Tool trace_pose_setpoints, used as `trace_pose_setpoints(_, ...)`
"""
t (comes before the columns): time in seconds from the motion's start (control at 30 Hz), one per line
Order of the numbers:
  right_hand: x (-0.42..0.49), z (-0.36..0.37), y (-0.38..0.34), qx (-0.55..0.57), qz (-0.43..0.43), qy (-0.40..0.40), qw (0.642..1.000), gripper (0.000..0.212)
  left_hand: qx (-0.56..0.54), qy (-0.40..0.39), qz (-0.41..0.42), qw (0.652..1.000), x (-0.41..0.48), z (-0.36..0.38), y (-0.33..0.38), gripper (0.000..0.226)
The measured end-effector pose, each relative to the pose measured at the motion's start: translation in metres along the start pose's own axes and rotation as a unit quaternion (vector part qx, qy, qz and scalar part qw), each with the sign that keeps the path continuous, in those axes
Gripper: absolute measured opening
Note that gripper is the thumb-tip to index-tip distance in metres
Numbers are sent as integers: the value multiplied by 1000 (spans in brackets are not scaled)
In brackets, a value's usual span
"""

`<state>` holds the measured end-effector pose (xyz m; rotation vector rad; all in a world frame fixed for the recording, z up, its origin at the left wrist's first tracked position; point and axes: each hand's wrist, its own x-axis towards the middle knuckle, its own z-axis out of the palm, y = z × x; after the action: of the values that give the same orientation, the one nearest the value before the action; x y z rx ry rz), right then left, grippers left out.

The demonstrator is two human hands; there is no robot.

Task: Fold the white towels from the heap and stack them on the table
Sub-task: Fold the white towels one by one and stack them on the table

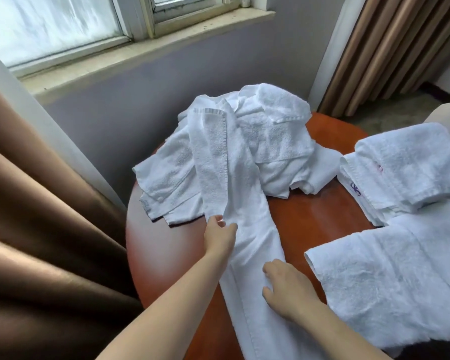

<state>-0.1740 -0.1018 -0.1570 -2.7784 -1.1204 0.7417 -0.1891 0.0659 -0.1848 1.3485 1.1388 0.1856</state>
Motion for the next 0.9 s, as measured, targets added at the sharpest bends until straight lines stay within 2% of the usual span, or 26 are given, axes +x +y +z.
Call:
trace_pose_setpoints(0.1, 10, -3, 4, 12, 1, -9, 1000, 26, 36, 14, 16, 999, 18, 5, 10, 62)
trace_pose_setpoints(0.23, 23, -2, 3, 7, 1, -22, 1000, 15, 91, 25, 42, 995, 42, 10, 31, 69)
trace_pose_setpoints(0.33, 36, -2, 2, 7, 21, -40, 999, 9, 160, 51, 73, 983, 61, 8, 49, 51)
trace_pose_setpoints(0.4, 45, -6, 1, 23, 46, -46, 998, 7, 162, 70, 58, 983, 72, 1, 56, 33)
trace_pose_setpoints(0.53, 66, -24, 0, 89, 96, 19, 991, 4, -1, 102, -72, 992, 97, -18, 56, 14)
trace_pose_setpoints(0.63, 94, -44, -8, 141, 105, 105, 979, 7, -62, 105, -18, 992, 112, -27, 71, 20)
trace_pose_setpoints(0.7, 117, -59, -18, 182, 111, 159, 964, 13, -64, 96, 55, 992, 117, -29, 89, 21)
trace_pose_setpoints(0.77, 139, -74, -28, 209, 113, 188, 953, 20, -45, 68, 109, 991, 121, -26, 109, 36)
trace_pose_setpoints(0.9, 175, -96, -43, 219, 97, 227, 944, 33, -38, 81, 118, 989, 146, -24, 138, 63)
